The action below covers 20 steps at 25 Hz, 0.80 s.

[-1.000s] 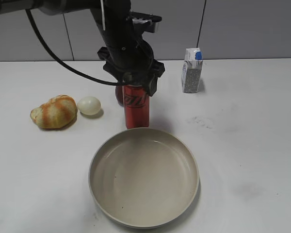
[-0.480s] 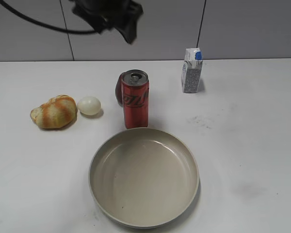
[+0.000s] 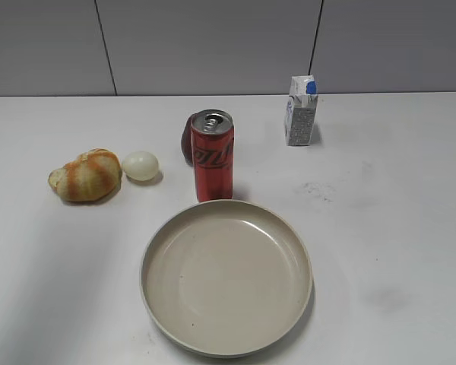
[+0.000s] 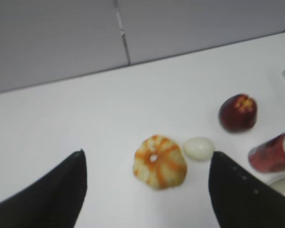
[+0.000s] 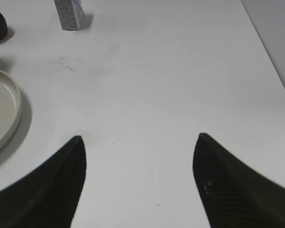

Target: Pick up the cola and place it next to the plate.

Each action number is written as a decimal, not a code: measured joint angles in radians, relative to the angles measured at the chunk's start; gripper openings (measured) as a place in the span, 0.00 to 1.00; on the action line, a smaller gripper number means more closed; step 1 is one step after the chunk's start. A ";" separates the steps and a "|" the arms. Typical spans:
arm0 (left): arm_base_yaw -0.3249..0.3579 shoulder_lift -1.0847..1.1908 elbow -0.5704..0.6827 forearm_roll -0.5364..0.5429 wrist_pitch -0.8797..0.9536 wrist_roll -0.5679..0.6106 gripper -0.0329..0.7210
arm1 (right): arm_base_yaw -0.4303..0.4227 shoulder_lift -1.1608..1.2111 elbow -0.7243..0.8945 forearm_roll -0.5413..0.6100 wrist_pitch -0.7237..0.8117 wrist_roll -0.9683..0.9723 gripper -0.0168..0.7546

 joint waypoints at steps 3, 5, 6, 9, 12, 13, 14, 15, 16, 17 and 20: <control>0.061 -0.169 0.274 0.001 -0.003 -0.014 0.83 | 0.000 0.000 0.000 0.000 0.000 0.000 0.71; 0.079 -0.289 0.467 -0.005 -0.037 -0.024 0.82 | 0.000 0.000 0.000 0.000 0.000 0.000 0.71; 0.082 -0.350 0.542 -0.008 -0.056 -0.025 0.82 | 0.000 0.000 0.000 0.000 0.000 0.000 0.71; 0.085 -0.518 0.783 -0.014 -0.118 -0.028 0.82 | 0.000 0.000 0.000 0.000 0.000 0.000 0.71; 0.085 -0.682 0.956 -0.015 -0.142 -0.029 0.82 | 0.000 0.000 0.000 0.000 0.000 0.000 0.71; 0.085 -0.742 0.994 -0.015 -0.142 -0.029 0.82 | 0.000 0.000 0.000 0.000 0.000 0.000 0.71; 0.085 -0.792 1.031 -0.015 -0.143 -0.029 0.82 | 0.000 0.000 0.000 0.000 0.000 0.000 0.71; 0.085 -0.852 1.062 -0.015 -0.143 -0.030 0.82 | 0.000 0.000 0.000 0.000 0.000 0.000 0.71; 0.085 -0.912 1.086 -0.015 -0.144 -0.030 0.82 | 0.000 0.000 0.000 0.000 0.000 0.000 0.71; 0.085 -0.969 1.102 -0.015 -0.146 -0.031 0.82 | 0.000 0.000 0.000 0.000 0.000 0.000 0.71; 0.085 -1.108 1.146 -0.015 -0.163 -0.031 0.82 | 0.000 0.000 0.000 0.000 0.000 0.000 0.71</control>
